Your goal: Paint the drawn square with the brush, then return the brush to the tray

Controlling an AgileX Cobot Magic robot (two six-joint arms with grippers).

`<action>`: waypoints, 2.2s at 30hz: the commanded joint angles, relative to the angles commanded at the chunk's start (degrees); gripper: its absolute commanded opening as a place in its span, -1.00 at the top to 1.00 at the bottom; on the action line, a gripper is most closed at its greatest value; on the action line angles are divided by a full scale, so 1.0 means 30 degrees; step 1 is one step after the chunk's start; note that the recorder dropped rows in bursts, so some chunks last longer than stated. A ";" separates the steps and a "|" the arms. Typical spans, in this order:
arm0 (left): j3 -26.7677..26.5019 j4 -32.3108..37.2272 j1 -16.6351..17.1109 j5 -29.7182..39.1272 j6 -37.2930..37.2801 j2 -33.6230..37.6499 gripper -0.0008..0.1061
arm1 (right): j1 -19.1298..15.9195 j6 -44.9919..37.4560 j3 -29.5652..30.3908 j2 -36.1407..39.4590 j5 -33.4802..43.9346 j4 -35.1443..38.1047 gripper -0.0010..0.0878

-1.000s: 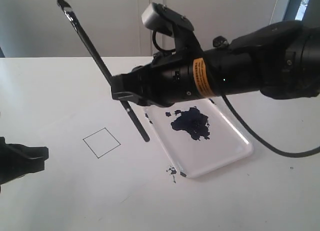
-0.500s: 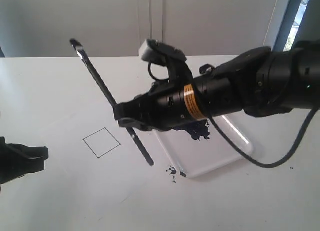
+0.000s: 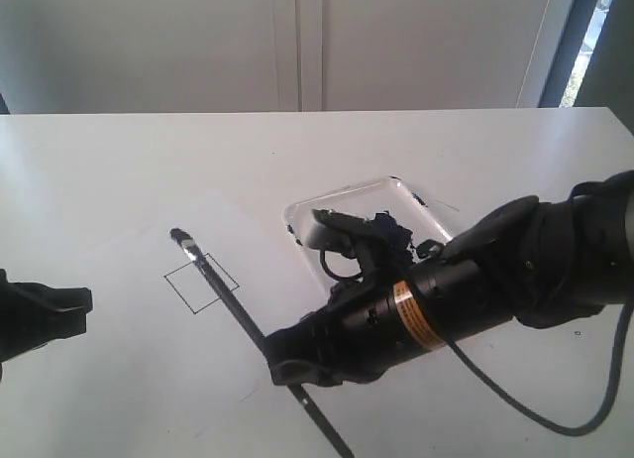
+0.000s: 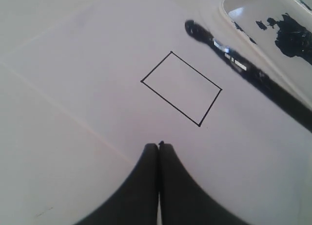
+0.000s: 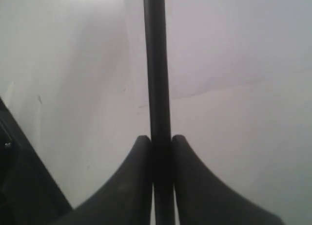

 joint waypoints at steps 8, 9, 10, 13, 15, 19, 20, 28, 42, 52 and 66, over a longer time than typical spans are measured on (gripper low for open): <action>0.0000 0.0000 0.0000 -0.0120 0.0050 0.0086 0.99 | 0.0000 0.0000 0.0344 0.0000 -0.2057 0.4428 0.98; 0.0000 -0.0086 0.0000 -0.0208 0.0081 0.0225 0.99 | 0.0000 0.0000 0.0511 0.0000 -0.2058 0.4728 0.98; 0.0000 -0.0220 0.0000 -0.0305 0.0081 0.0418 0.99 | 0.0000 0.0000 0.0719 0.0000 -0.2130 0.4999 0.98; 0.0000 -0.1131 0.0000 -0.1270 0.0953 0.1385 0.99 | 0.0000 0.0000 0.1539 0.0000 -0.2130 0.5507 0.98; 0.0000 -0.1536 0.0000 -0.2329 0.1164 0.2047 0.99 | 0.0000 0.0000 0.2016 0.0030 -0.2070 0.6165 0.98; -0.0644 -0.1639 0.0000 -0.3045 0.0940 0.3668 0.99 | 0.0000 0.0000 0.2740 0.0565 -0.2192 0.6755 0.98; -0.0738 -0.1552 0.0000 -0.3466 0.0848 0.4109 0.99 | 0.0000 0.0000 0.2781 0.0752 -0.2288 0.6970 0.98; -0.1106 -0.1504 0.0000 -0.3964 0.0319 0.6229 0.99 | 0.0000 0.0000 0.2781 0.2243 -0.3408 0.8510 0.98; -0.2900 0.1095 0.0000 -0.3689 -0.4095 0.8229 0.99 | 0.0000 0.0000 0.2338 0.2419 -0.3537 0.9195 0.98; -0.3297 0.1276 0.0000 -0.3588 -0.4399 0.9444 0.99 | 0.0000 0.0000 0.2338 0.3077 -0.4197 0.9274 0.98; -0.3950 0.2197 0.0000 -0.3497 -0.5473 1.0961 0.99 | 0.0353 0.0000 0.1973 0.3077 -0.3015 1.0327 0.98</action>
